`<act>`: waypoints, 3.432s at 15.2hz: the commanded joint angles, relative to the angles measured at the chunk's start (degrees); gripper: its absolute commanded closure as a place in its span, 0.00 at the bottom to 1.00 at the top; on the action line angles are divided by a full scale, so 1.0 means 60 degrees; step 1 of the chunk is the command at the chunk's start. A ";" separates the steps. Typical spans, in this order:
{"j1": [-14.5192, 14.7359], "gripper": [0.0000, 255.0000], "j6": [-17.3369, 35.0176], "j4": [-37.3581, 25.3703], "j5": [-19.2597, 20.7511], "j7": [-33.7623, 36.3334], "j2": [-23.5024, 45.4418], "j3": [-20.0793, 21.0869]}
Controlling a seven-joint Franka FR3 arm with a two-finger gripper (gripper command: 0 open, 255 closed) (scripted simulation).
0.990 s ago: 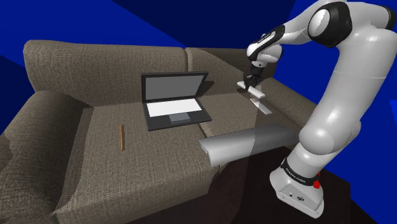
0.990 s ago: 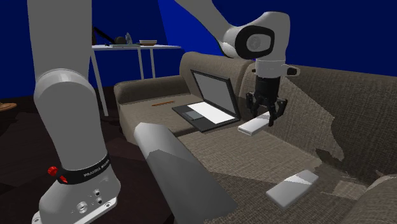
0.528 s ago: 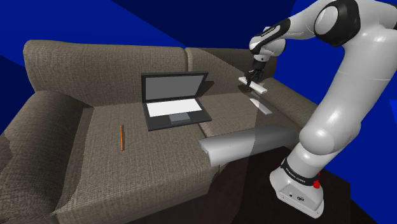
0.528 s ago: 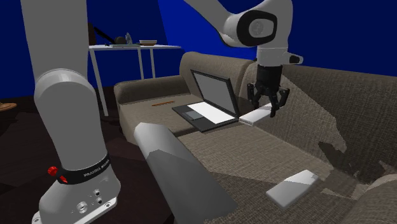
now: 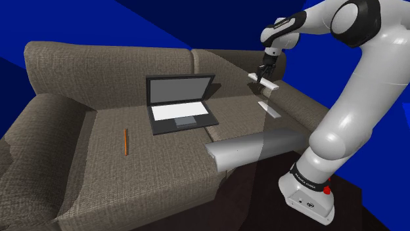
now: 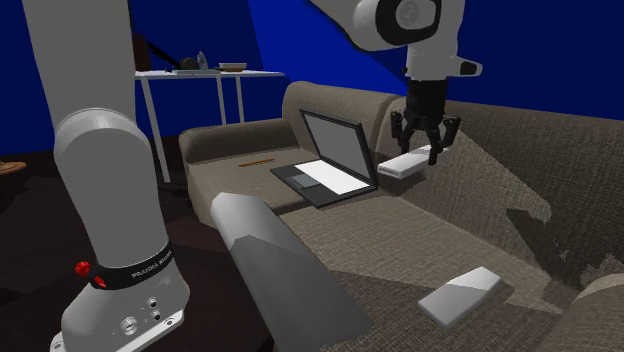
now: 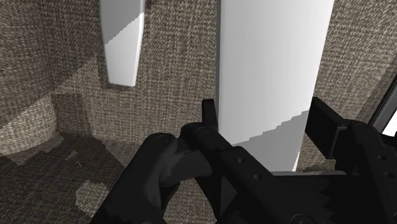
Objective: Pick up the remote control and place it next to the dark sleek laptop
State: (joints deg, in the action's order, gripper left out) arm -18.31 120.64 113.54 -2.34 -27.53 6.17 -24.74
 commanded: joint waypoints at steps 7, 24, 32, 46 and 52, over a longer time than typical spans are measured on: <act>0.0030 1.00 -0.0964 -0.0652 0.0178 0.0112 -0.0344 -0.0013; 0.0764 1.00 -0.2103 -0.0605 0.0744 0.1728 -0.1612 0.0687; 0.1576 1.00 -0.2047 0.0278 0.0928 0.3696 -0.2410 0.1768; 0.2977 1.00 -0.2143 0.0155 0.0697 0.6905 -0.2275 0.3665; 0.3583 1.00 -0.2266 -0.0551 0.0631 0.8220 -0.1658 0.4400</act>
State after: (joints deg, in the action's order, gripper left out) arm 2.53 107.16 111.29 1.49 20.29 -4.72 0.89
